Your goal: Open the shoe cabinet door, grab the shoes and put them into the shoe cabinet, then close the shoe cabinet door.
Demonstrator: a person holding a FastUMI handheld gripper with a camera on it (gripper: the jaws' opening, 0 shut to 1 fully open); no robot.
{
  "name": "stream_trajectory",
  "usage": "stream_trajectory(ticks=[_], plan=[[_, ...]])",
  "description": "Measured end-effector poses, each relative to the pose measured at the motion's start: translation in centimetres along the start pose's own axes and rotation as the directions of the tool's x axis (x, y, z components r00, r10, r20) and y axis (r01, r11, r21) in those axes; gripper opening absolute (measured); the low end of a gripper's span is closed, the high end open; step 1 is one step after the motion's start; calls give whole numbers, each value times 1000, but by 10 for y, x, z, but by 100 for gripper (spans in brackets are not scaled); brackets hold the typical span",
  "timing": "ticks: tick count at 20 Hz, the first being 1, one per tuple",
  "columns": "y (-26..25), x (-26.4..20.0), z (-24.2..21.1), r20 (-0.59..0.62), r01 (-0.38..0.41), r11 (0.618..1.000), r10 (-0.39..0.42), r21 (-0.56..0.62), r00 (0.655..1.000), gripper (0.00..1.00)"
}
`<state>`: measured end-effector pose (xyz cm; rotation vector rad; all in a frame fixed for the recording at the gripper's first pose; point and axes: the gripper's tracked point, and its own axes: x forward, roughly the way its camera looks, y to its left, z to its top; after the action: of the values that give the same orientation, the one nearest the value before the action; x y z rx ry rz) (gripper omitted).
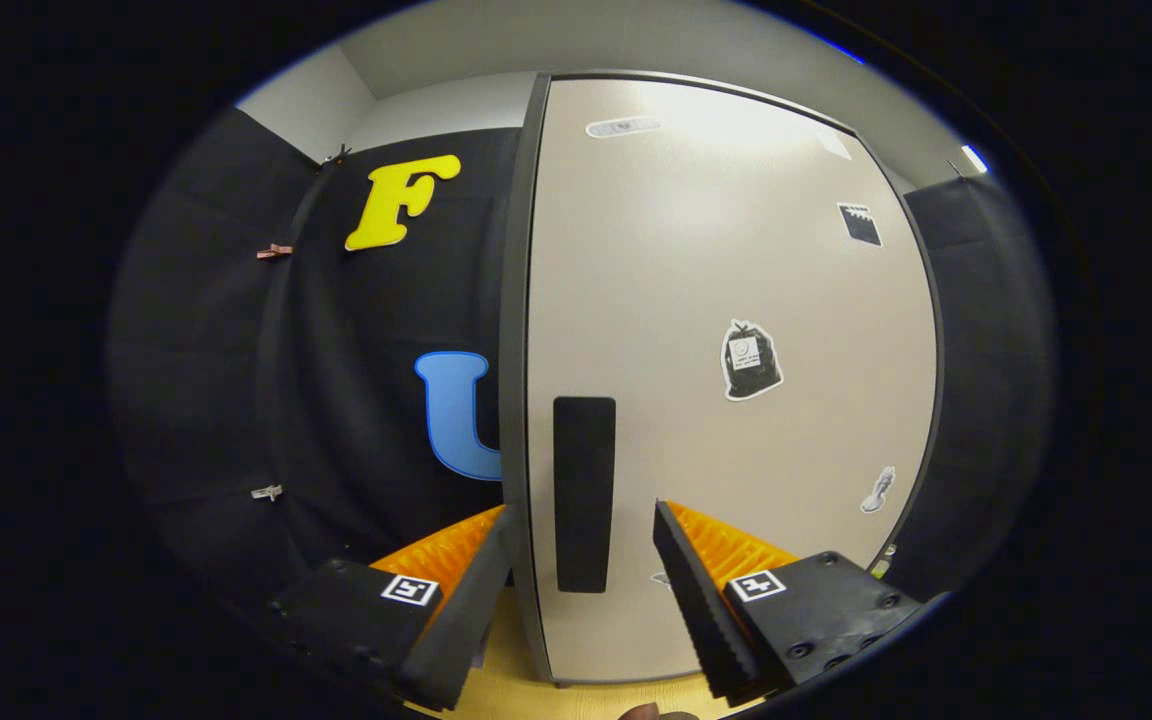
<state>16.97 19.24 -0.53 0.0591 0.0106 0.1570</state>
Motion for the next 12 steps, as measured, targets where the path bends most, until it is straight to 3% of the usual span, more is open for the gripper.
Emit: stream_trajectory(ticks=[3,4,5,8,9,12], plan=[[4,22,-7,-22,-14,1000,14,15,1000,74],[0,21,-11,-32,-2,1000,3,17,999,65],[0,16,-7,-38,6,1000,-5,22,999,44],[-2,21,-9,-38,-6,1000,6,11,999,32],[0,17,-10,-45,-19,1000,20,4,999,21],[0,-5,-7,-47,-57,998,58,15,997,21]])
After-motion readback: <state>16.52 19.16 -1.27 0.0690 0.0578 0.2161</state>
